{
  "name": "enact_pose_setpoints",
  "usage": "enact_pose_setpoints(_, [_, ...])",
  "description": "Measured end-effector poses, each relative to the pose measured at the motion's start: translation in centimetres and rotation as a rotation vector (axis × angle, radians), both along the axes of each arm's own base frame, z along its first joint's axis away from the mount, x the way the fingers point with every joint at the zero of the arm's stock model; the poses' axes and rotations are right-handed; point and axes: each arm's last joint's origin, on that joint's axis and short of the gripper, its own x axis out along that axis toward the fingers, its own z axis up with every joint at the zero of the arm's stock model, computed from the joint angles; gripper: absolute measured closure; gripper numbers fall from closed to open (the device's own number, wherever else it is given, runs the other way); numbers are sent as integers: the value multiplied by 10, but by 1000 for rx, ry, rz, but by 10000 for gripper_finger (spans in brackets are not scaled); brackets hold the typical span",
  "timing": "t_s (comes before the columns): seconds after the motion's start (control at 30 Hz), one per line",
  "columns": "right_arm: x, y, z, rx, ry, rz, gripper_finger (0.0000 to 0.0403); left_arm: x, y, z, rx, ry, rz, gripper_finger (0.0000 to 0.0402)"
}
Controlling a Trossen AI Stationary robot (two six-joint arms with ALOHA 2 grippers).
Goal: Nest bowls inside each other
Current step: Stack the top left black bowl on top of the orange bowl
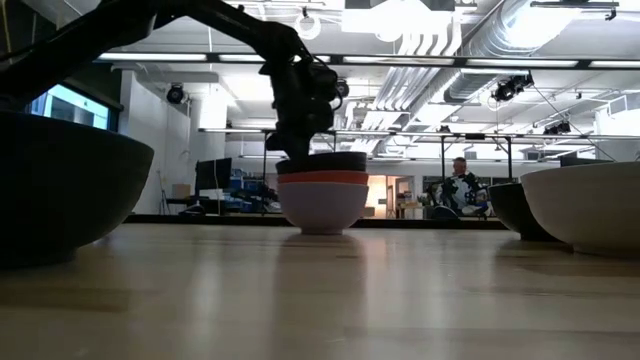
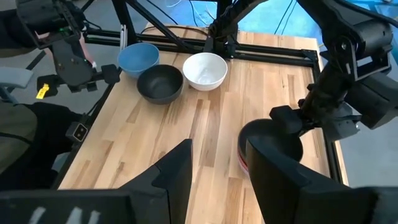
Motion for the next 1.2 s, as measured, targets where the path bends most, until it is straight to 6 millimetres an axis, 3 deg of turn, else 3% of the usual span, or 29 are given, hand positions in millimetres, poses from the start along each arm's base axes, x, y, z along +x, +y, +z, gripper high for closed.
enact_pose_setpoints(0.53, [16, -9, -7, 87, 60, -72, 259, 14, -23, 0, -23, 28, -62, 401])
enact_pose_setpoints(1.0, [17, -13, -9, 134, 112, -266, 259, 23, -38, -1, 19, 78, -77, 401])
enact_pose_setpoints(1.2, [16, -17, -10, 157, 140, -449, 259, 25, -42, 0, -23, 47, -79, 355])
